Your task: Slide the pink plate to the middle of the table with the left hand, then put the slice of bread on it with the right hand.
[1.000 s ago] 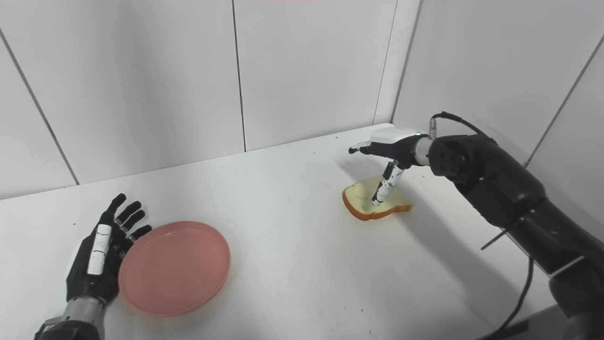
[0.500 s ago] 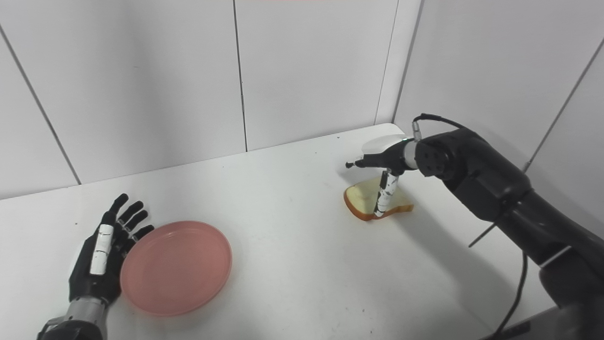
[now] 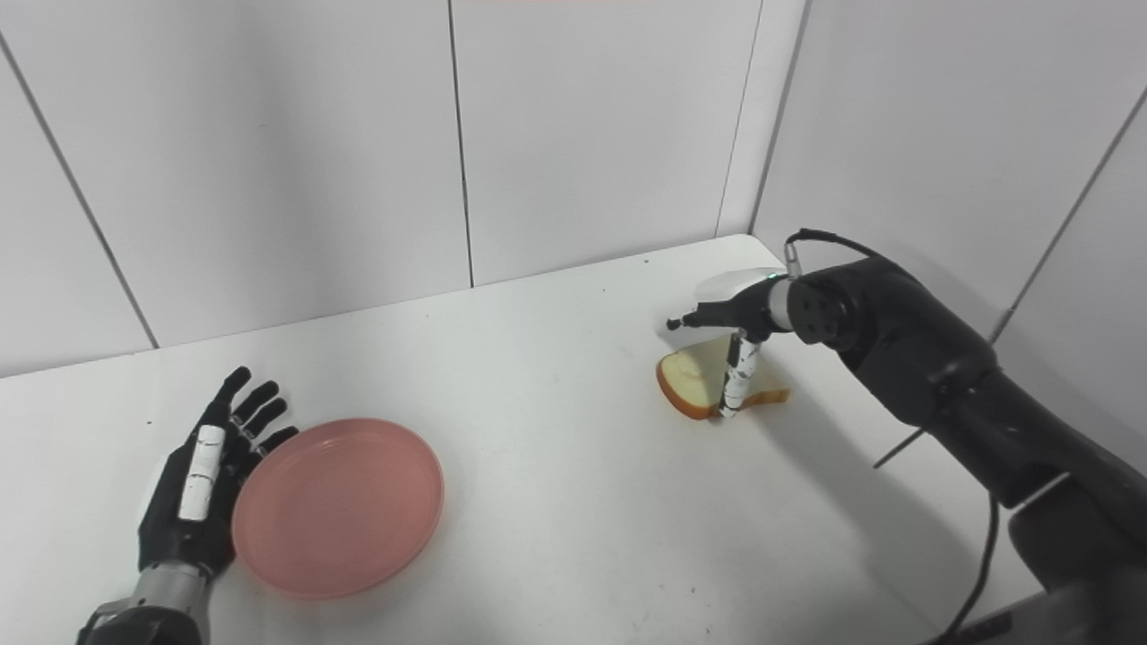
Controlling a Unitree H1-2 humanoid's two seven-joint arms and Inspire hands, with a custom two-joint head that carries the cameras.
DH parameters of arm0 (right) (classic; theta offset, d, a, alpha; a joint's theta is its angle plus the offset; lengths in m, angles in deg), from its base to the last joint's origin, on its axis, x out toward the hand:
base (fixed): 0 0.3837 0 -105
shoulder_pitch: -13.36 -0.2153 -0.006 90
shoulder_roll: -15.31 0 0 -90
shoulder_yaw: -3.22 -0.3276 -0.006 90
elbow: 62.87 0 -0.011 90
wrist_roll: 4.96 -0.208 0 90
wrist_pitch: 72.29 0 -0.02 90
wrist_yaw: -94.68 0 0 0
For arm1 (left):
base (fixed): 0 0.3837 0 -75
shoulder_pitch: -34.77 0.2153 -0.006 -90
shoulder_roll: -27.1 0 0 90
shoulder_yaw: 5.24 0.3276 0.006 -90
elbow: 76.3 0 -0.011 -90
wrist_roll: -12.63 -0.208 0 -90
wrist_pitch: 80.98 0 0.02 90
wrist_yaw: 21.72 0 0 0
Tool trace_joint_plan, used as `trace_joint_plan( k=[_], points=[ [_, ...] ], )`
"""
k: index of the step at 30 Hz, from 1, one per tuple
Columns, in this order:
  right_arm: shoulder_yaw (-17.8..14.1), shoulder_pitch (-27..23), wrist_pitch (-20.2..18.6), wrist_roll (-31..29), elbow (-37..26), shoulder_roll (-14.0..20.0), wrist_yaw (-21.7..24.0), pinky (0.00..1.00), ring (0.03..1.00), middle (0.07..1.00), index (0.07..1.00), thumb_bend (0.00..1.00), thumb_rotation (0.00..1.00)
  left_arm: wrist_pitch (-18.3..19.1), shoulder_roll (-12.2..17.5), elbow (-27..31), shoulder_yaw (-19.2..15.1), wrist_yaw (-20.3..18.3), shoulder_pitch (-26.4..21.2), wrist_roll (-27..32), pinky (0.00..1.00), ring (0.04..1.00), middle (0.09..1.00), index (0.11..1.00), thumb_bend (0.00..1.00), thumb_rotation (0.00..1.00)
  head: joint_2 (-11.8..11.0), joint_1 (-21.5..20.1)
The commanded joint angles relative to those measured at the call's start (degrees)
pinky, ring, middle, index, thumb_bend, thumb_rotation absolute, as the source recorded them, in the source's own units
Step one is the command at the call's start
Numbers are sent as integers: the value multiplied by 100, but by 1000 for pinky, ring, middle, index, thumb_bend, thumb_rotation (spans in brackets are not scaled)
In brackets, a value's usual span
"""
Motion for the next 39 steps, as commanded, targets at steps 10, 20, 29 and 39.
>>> trace_joint_plan(
  k=[10, 20, 29, 39],
  points=[
    [88, -224, 556, 363, 408, 35, -397, 946, 955, 963, 950, 1000, 278, 277, -38, -141, 36, 34, 209, -27, 732, 870, 856, 900, 900, 733, 14, 17],
    [56, -166, 1003, 297, 829, -52, -692, 877, 916, 944, 945, 1000, 292, 288, -42, -140, 30, 38, 203, -24, 734, 866, 856, 902, 897, 732, 29, 34],
    [-139, 95, 933, 263, 1013, -232, -1288, 624, 791, 868, 882, 1000, 127, 320, -50, -119, 23, 36, 205, -5, 754, 864, 857, 903, 896, 726, 51, 55],
    [-105, 189, 1205, 225, 1220, -193, -1627, 503, 583, 702, 838, 903, 28, 344, -22, -96, 45, 14, 193, -23, 743, 865, 853, 909, 888, 729, 76, 69]
  ],
)
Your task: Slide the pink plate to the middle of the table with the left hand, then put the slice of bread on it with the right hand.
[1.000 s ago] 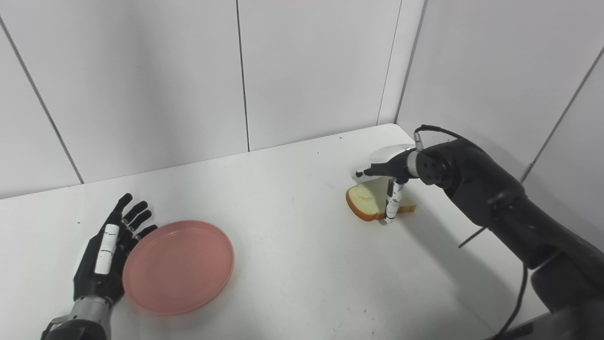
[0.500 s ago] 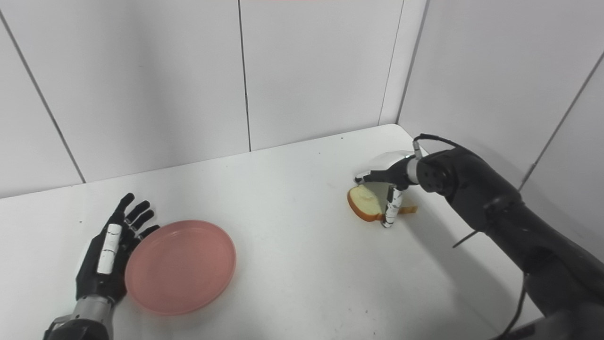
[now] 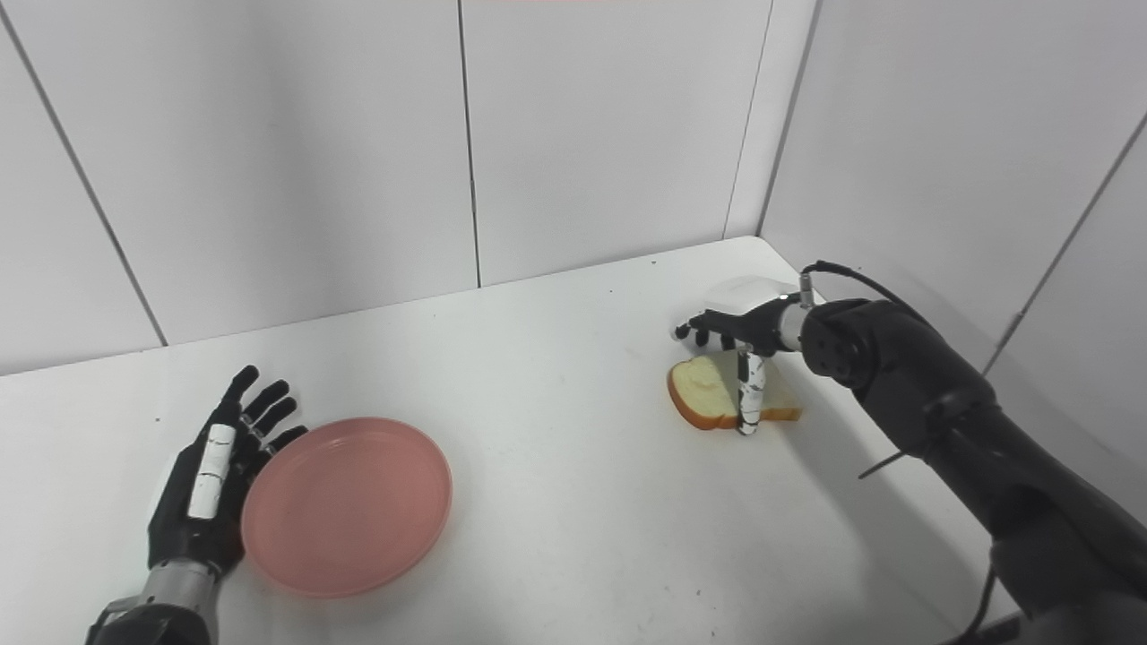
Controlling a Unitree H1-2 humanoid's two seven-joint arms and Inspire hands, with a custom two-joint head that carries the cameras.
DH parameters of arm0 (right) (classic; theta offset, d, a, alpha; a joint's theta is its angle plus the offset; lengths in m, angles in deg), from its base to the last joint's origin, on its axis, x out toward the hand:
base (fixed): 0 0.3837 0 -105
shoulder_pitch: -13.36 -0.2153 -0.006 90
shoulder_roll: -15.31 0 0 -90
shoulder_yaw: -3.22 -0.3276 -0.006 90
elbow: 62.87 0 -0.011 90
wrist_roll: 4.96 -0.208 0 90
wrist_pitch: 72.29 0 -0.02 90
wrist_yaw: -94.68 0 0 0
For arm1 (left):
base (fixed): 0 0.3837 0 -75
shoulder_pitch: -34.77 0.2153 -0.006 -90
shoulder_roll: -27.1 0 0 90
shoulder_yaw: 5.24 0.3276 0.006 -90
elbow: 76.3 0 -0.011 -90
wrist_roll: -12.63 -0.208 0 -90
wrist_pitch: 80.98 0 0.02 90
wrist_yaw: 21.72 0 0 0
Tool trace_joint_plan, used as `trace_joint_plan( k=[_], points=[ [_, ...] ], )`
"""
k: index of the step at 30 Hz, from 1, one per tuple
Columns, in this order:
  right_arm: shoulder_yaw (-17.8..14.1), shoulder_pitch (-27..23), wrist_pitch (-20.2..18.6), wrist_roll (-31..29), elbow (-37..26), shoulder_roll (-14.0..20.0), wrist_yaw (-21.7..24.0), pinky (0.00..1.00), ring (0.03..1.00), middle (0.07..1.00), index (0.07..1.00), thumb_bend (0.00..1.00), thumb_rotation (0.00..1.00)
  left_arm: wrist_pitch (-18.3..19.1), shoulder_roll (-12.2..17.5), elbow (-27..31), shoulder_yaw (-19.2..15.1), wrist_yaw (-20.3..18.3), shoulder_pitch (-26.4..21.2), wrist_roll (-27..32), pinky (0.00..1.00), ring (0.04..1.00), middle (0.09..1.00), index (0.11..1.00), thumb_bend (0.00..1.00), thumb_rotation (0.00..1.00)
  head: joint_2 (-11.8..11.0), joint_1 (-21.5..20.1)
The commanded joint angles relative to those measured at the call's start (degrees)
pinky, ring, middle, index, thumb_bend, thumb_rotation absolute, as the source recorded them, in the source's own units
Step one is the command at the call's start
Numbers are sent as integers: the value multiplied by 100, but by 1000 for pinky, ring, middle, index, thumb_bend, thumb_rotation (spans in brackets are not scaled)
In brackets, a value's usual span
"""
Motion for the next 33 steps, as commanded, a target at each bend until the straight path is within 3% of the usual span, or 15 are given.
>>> trace_joint_plan(
  k=[1, 5, 19, 28, 31, 33],
  points=[
    [60, -14, 81, 24, -29, 179, 190, 491, 569, 682, 831, 895, 35, 315, 1, -137, 23, 17, 165, -8, 744, 864, 853, 908, 889, 725, 5, 9],
    [102, -12, 91, 5, -31, 167, 239, 485, 540, 625, 788, 898, 53, 375, -4, -101, 8, 50, 158, -4, 739, 862, 850, 901, 901, 722, 3, 12],
    [161, 115, 200, 89, -176, 192, 77, 512, 569, 633, 701, 875, 79, 411, 3, -57, 23, 48, 152, -30, 730, 862, 847, 908, 901, 724, 23, 29],
    [203, 84, 454, 210, -98, 211, -145, 480, 544, 609, 608, 826, 66, 387, -8, -79, 16, 51, 142, -22, 742, 861, 845, 910, 897, 727, 21, 53],
    [185, 91, 523, 193, -83, 208, -200, 463, 530, 595, 507, 564, 125, 412, -14, -58, 11, 42, 155, -2, 747, 864, 852, 912, 898, 723, 28, 56],
    [182, 102, 549, 201, -86, 213, -241, 455, 524, 591, 498, 540, 130, 425, -17, -45, 13, 46, 161, -4, 747, 864, 853, 912, 899, 721, 33, 59]
  ],
)
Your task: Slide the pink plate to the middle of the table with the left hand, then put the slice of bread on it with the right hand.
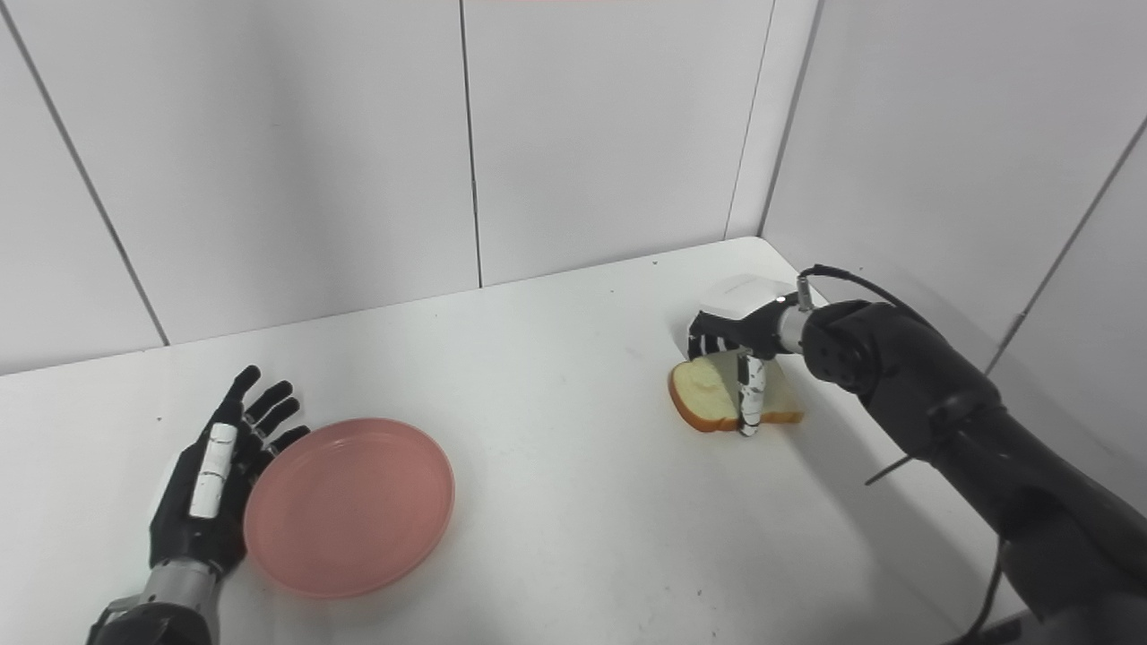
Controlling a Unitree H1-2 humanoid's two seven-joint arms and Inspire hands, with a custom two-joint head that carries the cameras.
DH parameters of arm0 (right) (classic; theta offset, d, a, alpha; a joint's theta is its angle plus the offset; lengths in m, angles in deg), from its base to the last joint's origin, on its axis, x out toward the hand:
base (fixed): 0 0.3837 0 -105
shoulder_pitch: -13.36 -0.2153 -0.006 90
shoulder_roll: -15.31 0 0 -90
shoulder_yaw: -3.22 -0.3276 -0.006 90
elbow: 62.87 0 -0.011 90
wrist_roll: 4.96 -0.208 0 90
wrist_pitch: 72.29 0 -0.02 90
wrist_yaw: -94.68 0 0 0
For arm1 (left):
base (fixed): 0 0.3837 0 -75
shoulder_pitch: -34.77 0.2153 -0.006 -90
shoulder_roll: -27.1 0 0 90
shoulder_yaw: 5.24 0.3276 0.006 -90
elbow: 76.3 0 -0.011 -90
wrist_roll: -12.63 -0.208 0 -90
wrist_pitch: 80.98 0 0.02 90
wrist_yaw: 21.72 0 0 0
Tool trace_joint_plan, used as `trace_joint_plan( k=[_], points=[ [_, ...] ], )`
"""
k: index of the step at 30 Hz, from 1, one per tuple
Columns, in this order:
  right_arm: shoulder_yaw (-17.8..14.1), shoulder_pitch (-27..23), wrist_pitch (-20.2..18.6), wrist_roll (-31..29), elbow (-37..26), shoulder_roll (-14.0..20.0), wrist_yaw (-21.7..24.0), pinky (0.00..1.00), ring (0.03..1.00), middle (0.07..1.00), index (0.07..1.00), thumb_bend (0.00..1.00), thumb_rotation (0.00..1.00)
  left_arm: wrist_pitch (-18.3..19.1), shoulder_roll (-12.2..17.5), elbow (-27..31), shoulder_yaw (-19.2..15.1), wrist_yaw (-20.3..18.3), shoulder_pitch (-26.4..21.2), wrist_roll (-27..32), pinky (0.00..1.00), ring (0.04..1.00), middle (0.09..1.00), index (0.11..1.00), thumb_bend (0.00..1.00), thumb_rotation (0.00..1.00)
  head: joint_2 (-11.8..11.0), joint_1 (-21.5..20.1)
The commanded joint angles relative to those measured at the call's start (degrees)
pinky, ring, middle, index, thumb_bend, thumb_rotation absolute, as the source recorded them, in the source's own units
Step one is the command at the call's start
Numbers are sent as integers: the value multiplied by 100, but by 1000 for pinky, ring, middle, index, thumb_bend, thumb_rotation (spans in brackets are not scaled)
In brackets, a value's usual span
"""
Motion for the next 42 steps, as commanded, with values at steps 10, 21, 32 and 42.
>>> trace_joint_plan(
  k=[10, 21, 32, 42],
  points=[
    [-27, 90, 354, 0, 28, 171, -179, 417, 493, 567, 485, 526, 138, 323, -26, -135, 34, 45, 161, -25, 743, 863, 858, 916, 891, 721, 16, 30],
    [-342, -101, 333, -209, -735, 412, 99, 376, 459, 560, 487, 526, 137, 274, -71, -228, 48, 42, 132, -22, 753, 870, 869, 919, 871, 717, 39, 101],
    [-519, -368, 144, -143, -1692, 446, 782, 412, 481, 558, 488, 526, 139, 236, -130, -238, 83, 72, 124, -68, 761, 877, 877, 927, 874, 720, 30, 224],
    [-512, -694, 54, -204, -2413, 169, 1234, 399, 480, 564, 487, 525, 132, 250, -192, -252, 128, 124, 116, -68, 778, 885, 884, 934, 865, 715, 33, 466]
  ],
)
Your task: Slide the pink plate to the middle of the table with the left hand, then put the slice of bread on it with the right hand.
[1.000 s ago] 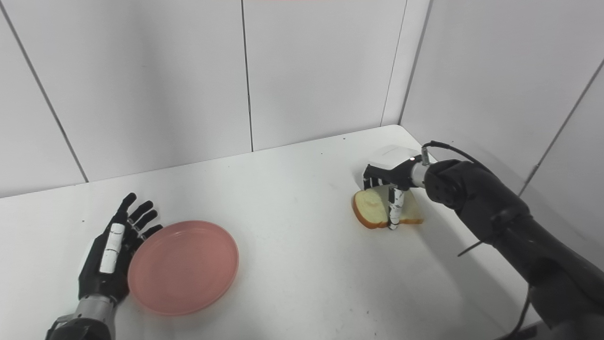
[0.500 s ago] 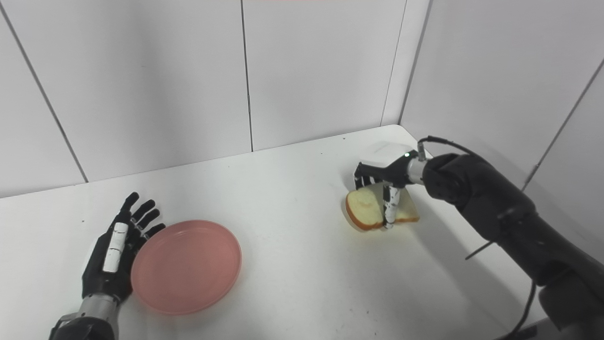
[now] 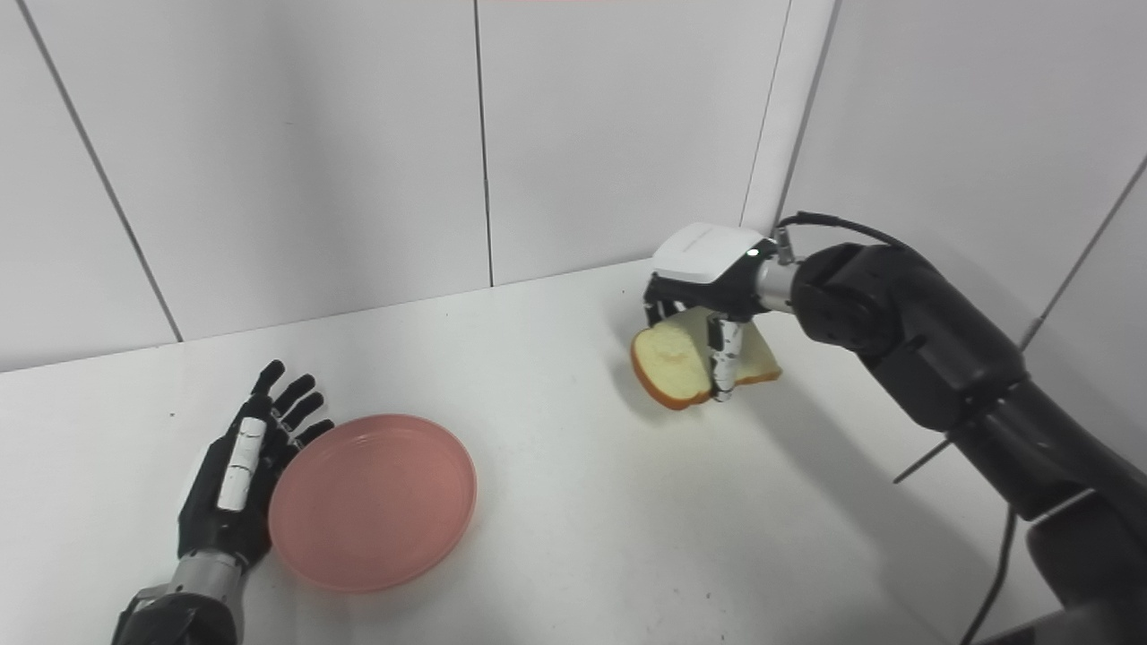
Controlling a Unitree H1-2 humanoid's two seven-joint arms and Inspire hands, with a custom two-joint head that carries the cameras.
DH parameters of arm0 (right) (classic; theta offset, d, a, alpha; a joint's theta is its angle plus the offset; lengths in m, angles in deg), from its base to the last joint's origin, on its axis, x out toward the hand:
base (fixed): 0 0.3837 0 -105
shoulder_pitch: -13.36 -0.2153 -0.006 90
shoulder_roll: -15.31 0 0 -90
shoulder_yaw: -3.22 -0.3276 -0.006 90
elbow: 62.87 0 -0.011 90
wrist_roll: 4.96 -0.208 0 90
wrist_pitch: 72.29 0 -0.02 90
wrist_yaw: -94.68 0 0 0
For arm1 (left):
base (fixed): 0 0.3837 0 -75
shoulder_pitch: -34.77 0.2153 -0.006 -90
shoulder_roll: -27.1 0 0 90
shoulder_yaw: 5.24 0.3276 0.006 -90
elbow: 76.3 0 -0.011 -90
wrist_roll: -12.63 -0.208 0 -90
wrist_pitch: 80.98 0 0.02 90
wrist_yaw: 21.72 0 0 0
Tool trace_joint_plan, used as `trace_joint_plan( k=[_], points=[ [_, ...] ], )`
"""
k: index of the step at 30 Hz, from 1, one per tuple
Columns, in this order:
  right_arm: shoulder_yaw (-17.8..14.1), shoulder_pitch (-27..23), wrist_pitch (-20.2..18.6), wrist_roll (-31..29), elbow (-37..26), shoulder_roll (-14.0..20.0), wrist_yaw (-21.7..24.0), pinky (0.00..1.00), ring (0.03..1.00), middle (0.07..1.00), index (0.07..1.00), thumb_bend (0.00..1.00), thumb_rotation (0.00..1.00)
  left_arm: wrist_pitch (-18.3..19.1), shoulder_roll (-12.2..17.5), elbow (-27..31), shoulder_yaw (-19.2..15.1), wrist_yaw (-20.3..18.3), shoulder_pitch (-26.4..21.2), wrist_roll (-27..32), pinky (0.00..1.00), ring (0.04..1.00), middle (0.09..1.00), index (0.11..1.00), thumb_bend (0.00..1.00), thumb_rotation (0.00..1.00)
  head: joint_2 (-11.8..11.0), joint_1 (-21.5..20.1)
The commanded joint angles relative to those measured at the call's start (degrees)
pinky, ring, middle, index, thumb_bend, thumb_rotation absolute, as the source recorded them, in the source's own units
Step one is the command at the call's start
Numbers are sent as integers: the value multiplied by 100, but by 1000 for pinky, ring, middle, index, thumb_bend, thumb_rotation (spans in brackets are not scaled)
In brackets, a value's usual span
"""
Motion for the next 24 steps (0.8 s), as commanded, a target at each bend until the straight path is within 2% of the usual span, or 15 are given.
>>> trace_joint_plan(
  k=[1, 6, 12, 17, 20, 24],
  points=[
    [-166, -348, -146, -60, -203, 73, 69, 395, 476, 564, 488, 525, 132, 256, -102, -212, 45, 115, 117, -75, 777, 886, 884, 933, 863, 718, 7, 1],
    [-304, -294, -203, -485, -335, -320, 99, 380, 459, 559, 488, 525, 130, 245, -187, -194, 108, 227, 115, -163, 773, 883, 886, 940, 865, 730, 35, 283],
    [-283, -193, -134, -476, -610, -591, 56, 379, 445, 553, 489, 525, 134, 225, -289, -198, 132, 297, 133, -217, 764, 883, 879, 943, 844, 735, 49, 515],
    [-295, -114, -600, -362, -1147, -1013, 153, 353, 421, 525, 489, 526, 135, 137, -331, -317, 143, 328, 100, -247, 760, 888, 877, 945, 847, 736, 44, 722],
    [-211, -154, -960, -281, -1441, -1202, 435, 389, 480, 583, 489, 525, 136, 44, -349, -427, 143, 317, 67, -277, 753, 881, 875, 940, 866, 740, 40, 802],
    [-100, -269, -1276, -198, -1637, -1412, 744, 414, 511, 603, 490, 525, 136, 6, -402, -532, 107, 347, 13, -270, 757, 875, 869, 931, 853, 731, 37, 929]
  ],
)
